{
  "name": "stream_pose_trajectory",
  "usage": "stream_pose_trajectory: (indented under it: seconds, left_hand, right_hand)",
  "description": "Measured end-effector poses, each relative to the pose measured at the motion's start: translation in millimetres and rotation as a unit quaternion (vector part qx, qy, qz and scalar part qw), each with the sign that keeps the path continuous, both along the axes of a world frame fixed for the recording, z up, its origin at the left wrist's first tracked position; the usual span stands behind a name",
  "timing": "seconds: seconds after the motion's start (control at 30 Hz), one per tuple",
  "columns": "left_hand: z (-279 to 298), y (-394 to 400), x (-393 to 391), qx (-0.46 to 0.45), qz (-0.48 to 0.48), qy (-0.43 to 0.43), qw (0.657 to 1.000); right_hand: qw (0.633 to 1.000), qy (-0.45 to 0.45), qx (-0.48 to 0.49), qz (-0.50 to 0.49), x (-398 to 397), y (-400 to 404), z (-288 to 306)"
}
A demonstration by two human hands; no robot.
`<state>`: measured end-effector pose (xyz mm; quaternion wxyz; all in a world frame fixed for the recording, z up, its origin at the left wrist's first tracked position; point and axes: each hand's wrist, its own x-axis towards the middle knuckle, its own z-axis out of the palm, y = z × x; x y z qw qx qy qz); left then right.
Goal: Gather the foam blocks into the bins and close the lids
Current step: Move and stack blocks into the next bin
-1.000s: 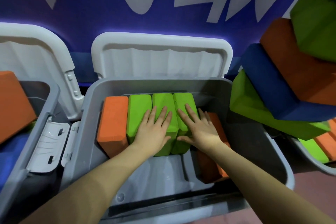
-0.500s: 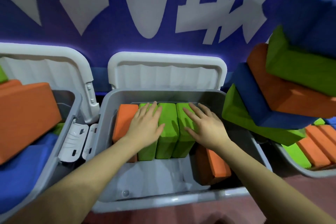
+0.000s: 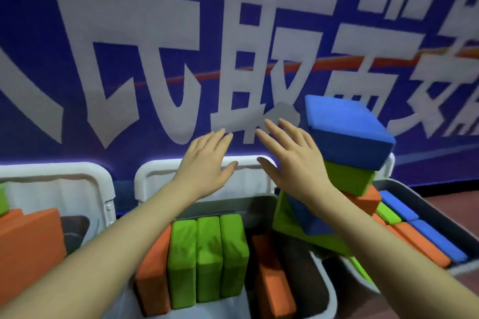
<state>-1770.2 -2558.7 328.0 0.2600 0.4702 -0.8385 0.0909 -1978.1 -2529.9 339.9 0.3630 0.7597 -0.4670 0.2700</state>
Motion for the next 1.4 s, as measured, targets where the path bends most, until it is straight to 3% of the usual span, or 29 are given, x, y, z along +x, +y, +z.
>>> stream_pose_trajectory:
  seconds: [0.2, 0.4, 0.53, 0.63, 0.93, 1.13, 1.23, 1.4]
  left_hand:
    - [28.7, -1.8, -79.0, -0.021, -0.076, -0.031, 0.996]
    - [44.5, -2.1, -138.3, -0.028, -0.110, -0.097, 0.989]
    - [45.1, -3.8, -155.6, -0.031, -0.105, -0.109, 0.988]
    - [44.6, 1.6, -156.5, -0.058, -0.076, -0.120, 0.988]
    - [62.7, -13.9, -105.8, -0.286, -0.081, -0.090, 0.950]
    - [55.0, -27.5, -63.5, -0.335, -0.074, -0.084, 0.936]
    - [42.6, -28.6, -52.5, -0.319, -0.032, -0.026, 0.947]
    - [4.6, -35.0, -48.0, -0.281, 0.048, -0.009, 0.958]
  right_hand:
    - [0.992, -0.022, -0.051, -0.115, -81.1, 25.6, 15.9]
    - [0.974, -0.042, 0.025, -0.220, -135.1, 36.2, 9.0]
    - [0.981, -0.081, 0.025, -0.175, -144.2, 34.7, 10.3]
    - [0.989, -0.057, -0.006, -0.137, -141.2, 31.2, 9.5]
    - [0.995, -0.089, -0.046, -0.011, -103.4, 19.0, 29.2]
    - [0.989, -0.122, -0.041, 0.067, -70.9, 2.2, 29.0]
    - [0.989, -0.143, -0.007, 0.028, -72.3, -4.3, 16.2]
    - [0.992, -0.023, 0.073, -0.104, -98.1, -12.9, -27.8]
